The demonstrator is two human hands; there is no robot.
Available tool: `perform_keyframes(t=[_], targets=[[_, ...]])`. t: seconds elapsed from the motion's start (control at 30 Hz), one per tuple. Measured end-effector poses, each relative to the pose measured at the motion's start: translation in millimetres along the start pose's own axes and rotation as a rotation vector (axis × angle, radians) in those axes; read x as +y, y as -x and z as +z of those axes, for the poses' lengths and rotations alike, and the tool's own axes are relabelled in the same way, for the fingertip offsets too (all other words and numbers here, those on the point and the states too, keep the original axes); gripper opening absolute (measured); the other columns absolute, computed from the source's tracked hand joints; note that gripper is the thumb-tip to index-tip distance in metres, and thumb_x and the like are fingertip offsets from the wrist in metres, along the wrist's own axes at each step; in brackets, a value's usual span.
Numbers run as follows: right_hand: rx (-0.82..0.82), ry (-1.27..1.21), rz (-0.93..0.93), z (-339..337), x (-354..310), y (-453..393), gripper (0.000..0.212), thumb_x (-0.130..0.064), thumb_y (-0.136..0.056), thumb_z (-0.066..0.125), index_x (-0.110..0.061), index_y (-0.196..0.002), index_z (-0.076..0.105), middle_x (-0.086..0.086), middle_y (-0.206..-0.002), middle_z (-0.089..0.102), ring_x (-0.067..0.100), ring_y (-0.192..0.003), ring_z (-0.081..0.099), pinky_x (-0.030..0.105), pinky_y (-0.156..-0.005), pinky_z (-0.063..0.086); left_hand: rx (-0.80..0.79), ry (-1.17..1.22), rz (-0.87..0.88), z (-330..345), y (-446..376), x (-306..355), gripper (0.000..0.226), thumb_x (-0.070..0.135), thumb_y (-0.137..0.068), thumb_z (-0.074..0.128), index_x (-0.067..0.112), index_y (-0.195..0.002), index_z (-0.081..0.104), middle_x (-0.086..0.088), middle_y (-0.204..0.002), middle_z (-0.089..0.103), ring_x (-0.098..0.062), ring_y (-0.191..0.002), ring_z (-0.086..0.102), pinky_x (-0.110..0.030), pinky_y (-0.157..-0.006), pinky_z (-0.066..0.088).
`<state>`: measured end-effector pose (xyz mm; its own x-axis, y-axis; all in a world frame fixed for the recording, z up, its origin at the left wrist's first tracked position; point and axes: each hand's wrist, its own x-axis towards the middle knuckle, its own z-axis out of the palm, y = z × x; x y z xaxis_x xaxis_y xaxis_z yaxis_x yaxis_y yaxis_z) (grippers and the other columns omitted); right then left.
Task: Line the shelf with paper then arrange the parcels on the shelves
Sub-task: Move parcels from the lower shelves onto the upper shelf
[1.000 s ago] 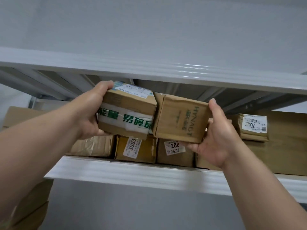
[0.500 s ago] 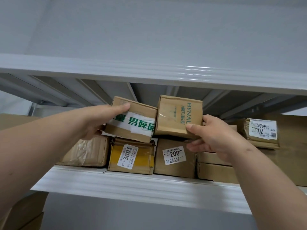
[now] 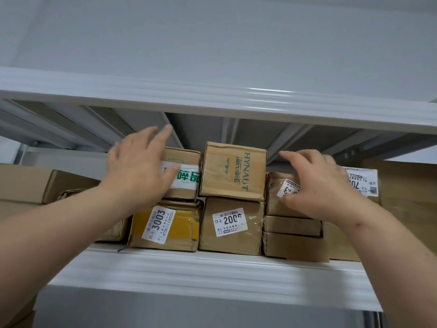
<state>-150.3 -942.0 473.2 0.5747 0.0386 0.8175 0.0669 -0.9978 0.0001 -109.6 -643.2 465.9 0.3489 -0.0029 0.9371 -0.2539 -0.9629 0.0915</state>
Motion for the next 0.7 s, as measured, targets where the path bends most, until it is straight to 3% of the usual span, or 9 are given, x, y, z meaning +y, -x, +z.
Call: perform_keyframes(t=[0.07,0.17,0.3,0.47,0.7], targets=[[-0.1,0.024,-0.014,0.0,4.7,-1.5,0.089,-0.053,-0.079,0.063,-0.047,-0.151,0.012,-0.003,-0.158,0.02,0.029,-0.145,0.018,0.049,-0.117,0.019,0.004,0.023,0.111,-0.6,8.1,24.3,0.071,0.063,-0.091,0.032,0.045,-0.151,0.001,0.004,-0.162,0.009,-0.023,-0.149,0.008,-0.054,-0.119,0.011],[-0.129,-0.007,0.024,3.1,4.6,-5.0,0.09,-0.073,-0.076,0.055,-0.048,-0.15,0.012,-0.001,-0.16,0.02,0.032,-0.145,0.021,0.052,-0.116,0.025,-0.008,0.037,0.218,3.3,12.0,56.3,0.067,0.067,-0.091,0.026,0.051,-0.149,-0.004,0.009,-0.163,-0.002,-0.02,-0.15,-0.004,-0.053,-0.12,-0.001],[-0.098,0.046,0.055,11.3,0.3,-7.4,0.091,-0.082,-0.072,0.05,-0.041,-0.148,0.022,0.002,-0.152,0.03,0.035,-0.138,0.03,0.052,-0.107,0.038,0.006,0.01,0.259,13.5,5.6,80.8,0.07,0.071,-0.088,0.025,0.05,-0.149,-0.002,0.009,-0.163,-0.005,-0.021,-0.15,-0.008,-0.056,-0.119,-0.001],[-0.163,0.052,0.038,19.0,0.3,-5.9,0.102,-0.084,-0.061,0.061,-0.037,-0.145,0.026,0.002,-0.145,0.032,0.033,-0.136,0.025,0.049,-0.1,0.041,-0.043,-0.017,0.242,23.0,-1.2,93.6,0.072,0.069,-0.087,0.037,0.045,-0.15,0.01,0.006,-0.162,0.007,-0.022,-0.149,-0.002,-0.055,-0.119,0.006],[0.042,-0.047,0.049,29.6,-4.0,-8.1,0.079,-0.076,-0.066,0.064,-0.031,-0.125,0.036,0.002,-0.129,0.04,0.029,-0.124,0.034,0.045,-0.086,0.048,-0.038,0.04,0.176,22.7,-2.3,99.8,0.086,0.069,-0.08,0.051,0.036,-0.151,0.015,0.004,-0.15,0.028,-0.023,-0.141,0.013,-0.05,-0.113,0.03]])
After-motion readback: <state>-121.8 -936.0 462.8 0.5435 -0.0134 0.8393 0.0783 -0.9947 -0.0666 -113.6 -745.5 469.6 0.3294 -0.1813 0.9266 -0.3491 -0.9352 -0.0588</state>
